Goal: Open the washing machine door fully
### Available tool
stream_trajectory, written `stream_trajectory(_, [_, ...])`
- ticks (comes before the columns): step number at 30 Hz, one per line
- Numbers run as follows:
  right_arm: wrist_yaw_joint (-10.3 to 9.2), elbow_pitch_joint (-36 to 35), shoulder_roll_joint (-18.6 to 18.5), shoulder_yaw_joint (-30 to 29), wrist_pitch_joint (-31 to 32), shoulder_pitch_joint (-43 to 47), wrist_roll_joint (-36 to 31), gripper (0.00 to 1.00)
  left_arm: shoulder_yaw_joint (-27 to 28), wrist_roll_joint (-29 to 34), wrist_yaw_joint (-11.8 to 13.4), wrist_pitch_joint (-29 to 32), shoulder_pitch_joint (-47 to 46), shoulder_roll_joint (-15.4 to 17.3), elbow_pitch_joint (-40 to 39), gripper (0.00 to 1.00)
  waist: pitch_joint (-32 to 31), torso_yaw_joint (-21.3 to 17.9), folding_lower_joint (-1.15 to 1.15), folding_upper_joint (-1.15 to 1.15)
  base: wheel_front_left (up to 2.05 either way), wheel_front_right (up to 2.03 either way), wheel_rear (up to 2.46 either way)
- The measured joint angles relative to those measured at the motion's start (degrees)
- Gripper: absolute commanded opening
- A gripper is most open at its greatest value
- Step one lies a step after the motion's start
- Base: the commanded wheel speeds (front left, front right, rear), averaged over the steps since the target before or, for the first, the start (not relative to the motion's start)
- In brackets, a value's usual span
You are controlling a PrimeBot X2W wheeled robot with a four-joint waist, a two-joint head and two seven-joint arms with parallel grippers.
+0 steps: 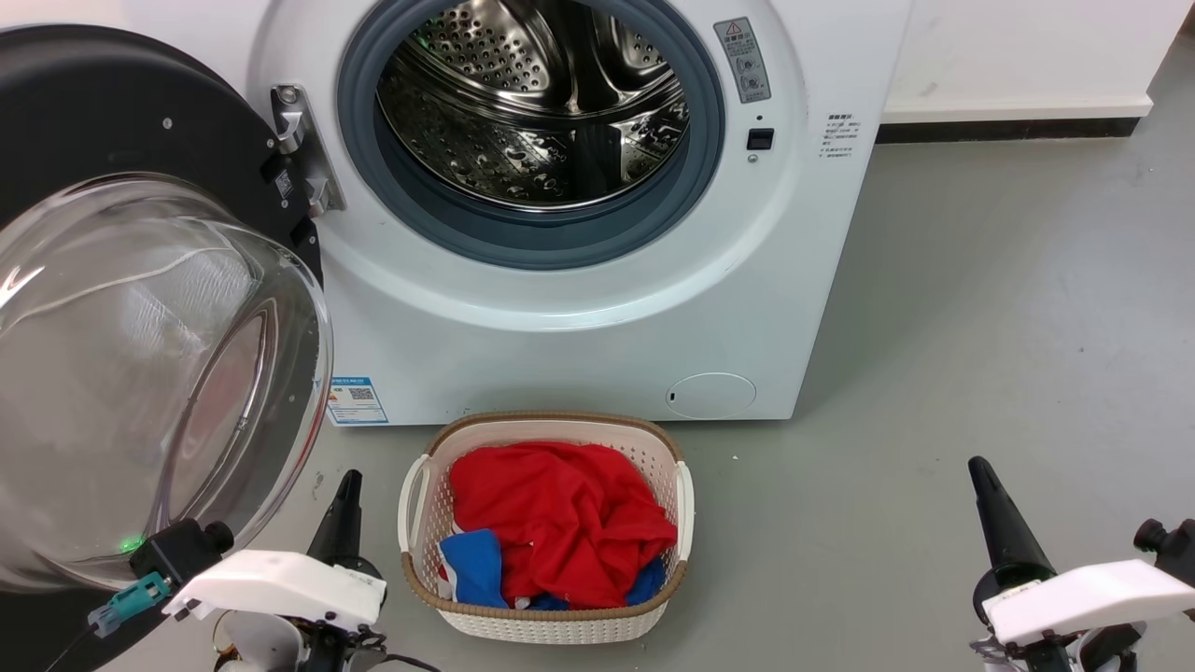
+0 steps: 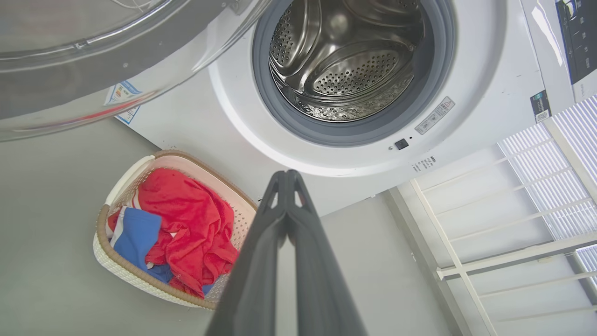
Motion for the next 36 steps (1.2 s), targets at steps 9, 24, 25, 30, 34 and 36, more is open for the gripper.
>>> stream_trajectory(9, [0.00, 1.23, 0.05, -0.53, 0.71, -0.88, 7.57, 0.00, 2.86, -5.45, -2.01, 1.91, -0.21, -1.63, 0.32, 0.00, 0.06, 0.20, 0.00, 0.00, 0.00, 0.00, 0.00])
stream_trajectory(24, [-0.01, 2.63, 0.10, -1.15, 1.32, -2.31, 16.61, 0.00, 6.32, -11.89, -4.52, 4.32, -0.37, -3.77, 0.70, 0.00, 0.14, 0.46, 0.00, 0.00, 0.00, 0.00, 0.00])
stream_trajectory(25, [-0.01, 2.74, 0.10, -1.20, 1.34, -2.39, 17.26, 0.00, 6.49, -12.32, -4.75, 4.36, -0.38, -3.91, 0.76, 0.00, 0.15, 0.48, 0.00, 0.00, 0.00, 0.00, 0.00])
stream_trajectory(30, [-0.01, 3.19, 0.11, -1.38, 1.76, -2.84, 19.96, 0.00, 7.58, -14.21, -5.44, 5.10, -0.55, -4.44, 0.88, 0.00, 0.18, 0.57, 0.00, 0.00, 0.00, 0.00, 0.00])
stream_trajectory(34, [-0.01, 3.50, 0.12, -1.51, 1.87, -2.94, 22.10, 0.00, 8.38, -15.77, -6.03, 5.66, -0.57, -4.92, 0.98, 0.00, 0.20, 0.64, 0.00, 0.00, 0.00, 0.00, 0.00])
stream_trajectory(36, [-0.01, 3.67, 0.13, -1.58, 2.01, -3.14, 23.14, 0.00, 8.75, -16.53, -6.42, 5.88, -0.58, -5.21, 1.02, 0.00, 0.21, 0.68, 0.00, 0.00, 0.00, 0.00, 0.00])
